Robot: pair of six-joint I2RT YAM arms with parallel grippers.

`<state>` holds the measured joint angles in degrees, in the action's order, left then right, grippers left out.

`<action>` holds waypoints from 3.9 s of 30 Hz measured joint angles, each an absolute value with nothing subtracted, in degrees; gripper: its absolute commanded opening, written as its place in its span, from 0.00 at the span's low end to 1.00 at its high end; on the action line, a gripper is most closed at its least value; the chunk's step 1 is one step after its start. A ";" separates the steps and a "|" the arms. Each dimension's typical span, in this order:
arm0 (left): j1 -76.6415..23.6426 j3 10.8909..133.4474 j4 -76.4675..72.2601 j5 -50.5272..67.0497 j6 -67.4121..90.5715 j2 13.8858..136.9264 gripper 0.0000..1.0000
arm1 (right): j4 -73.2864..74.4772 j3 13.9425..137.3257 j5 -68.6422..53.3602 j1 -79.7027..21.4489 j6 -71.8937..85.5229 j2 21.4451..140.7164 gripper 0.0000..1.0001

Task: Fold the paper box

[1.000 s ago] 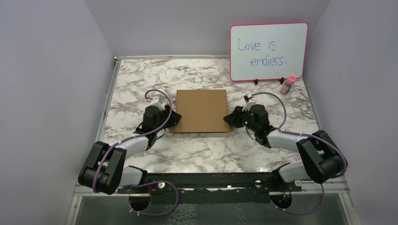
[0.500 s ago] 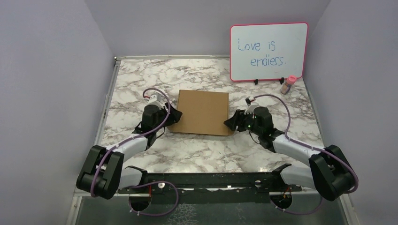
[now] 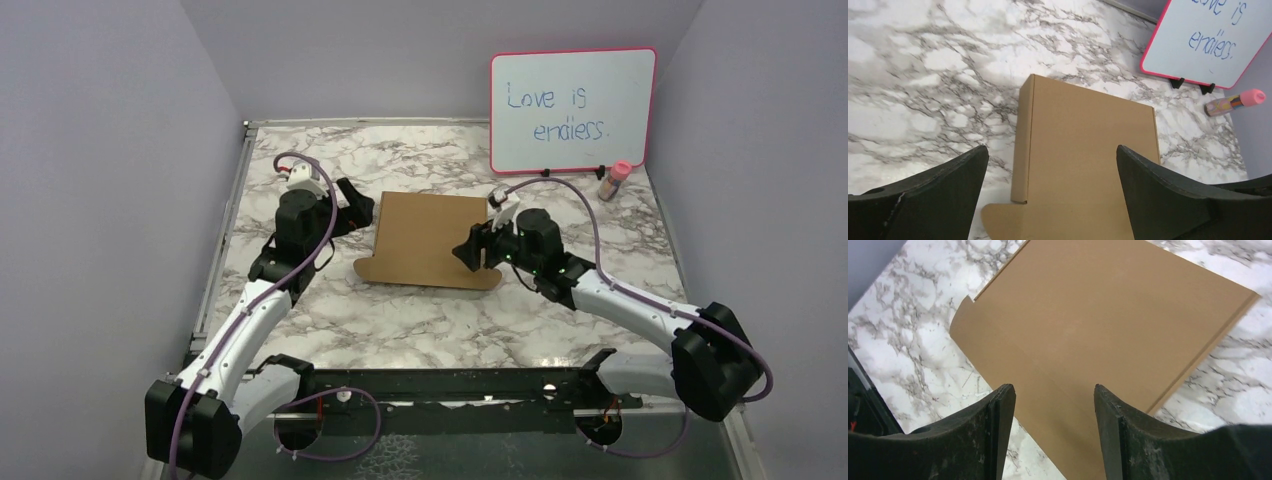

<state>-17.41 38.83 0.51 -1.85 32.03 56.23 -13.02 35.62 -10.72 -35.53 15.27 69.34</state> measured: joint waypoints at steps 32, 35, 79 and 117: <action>-7.66 46.37 19.09 0.32 10.85 57.08 0.99 | -17.72 43.86 20.95 -69.63 -44.12 94.06 0.63; -7.66 46.37 19.16 0.25 10.87 57.08 0.99 | -23.44 43.46 26.06 -69.65 -48.23 98.13 0.61; -7.51 47.88 19.77 -0.99 10.94 55.16 0.97 | 3.31 57.95 20.18 -67.64 -42.37 85.34 0.01; -9.65 51.42 20.73 5.43 6.96 51.55 0.97 | 40.14 92.66 -18.52 -44.66 -36.01 94.50 0.06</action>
